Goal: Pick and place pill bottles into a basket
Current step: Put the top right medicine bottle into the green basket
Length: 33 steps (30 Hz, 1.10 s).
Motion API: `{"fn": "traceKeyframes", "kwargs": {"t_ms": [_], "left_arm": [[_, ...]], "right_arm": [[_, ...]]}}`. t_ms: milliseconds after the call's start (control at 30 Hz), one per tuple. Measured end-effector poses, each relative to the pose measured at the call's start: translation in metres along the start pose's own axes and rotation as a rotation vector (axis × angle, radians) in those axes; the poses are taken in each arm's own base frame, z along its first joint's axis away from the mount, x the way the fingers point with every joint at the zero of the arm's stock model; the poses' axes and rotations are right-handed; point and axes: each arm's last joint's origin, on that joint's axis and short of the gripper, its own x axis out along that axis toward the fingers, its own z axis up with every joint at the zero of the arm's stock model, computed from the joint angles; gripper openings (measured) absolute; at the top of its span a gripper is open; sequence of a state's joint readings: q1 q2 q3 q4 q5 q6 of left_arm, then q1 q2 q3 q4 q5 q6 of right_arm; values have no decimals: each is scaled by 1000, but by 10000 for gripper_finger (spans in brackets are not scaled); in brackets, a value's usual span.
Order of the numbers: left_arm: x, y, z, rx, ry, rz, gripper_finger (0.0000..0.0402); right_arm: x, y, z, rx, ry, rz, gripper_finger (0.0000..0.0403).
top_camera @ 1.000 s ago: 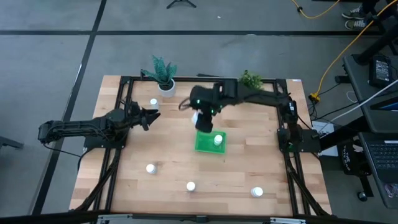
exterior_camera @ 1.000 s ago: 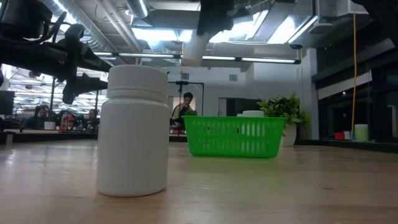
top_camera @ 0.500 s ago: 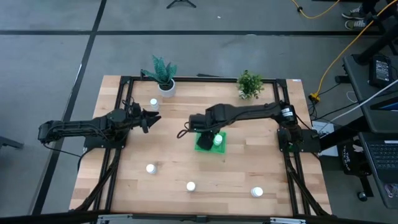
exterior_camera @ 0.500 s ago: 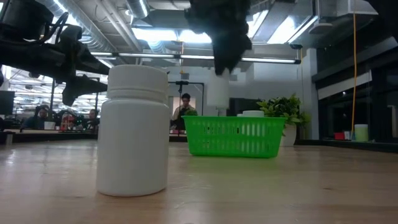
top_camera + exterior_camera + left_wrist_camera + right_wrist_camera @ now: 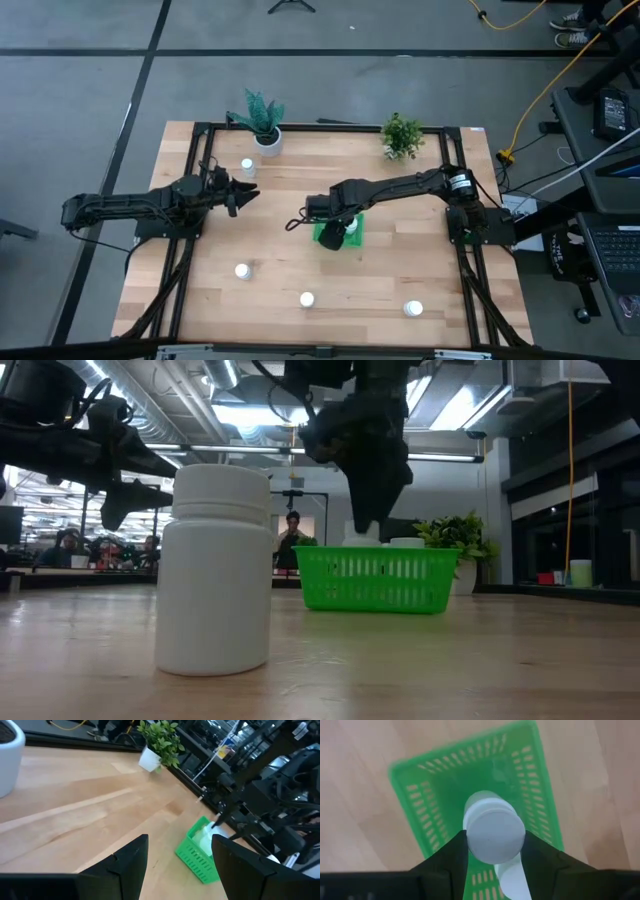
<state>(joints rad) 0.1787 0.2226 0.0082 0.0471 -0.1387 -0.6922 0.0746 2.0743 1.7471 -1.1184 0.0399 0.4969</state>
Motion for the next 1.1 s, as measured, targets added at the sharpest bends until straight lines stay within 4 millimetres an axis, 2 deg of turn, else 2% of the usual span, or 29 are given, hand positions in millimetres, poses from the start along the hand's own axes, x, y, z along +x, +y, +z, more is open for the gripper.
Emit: {"fn": "traceKeyframes", "kwargs": {"t_ms": [567, 1100], "left_arm": [[0, 0, 0, -2, 1, -2, 212], [0, 0, 0, -28, 1, -3, 212]], "right_arm": [[5, -12, 6, 20, -25, -33, 149], [5, -13, 6, 21, -23, -34, 151]]}}
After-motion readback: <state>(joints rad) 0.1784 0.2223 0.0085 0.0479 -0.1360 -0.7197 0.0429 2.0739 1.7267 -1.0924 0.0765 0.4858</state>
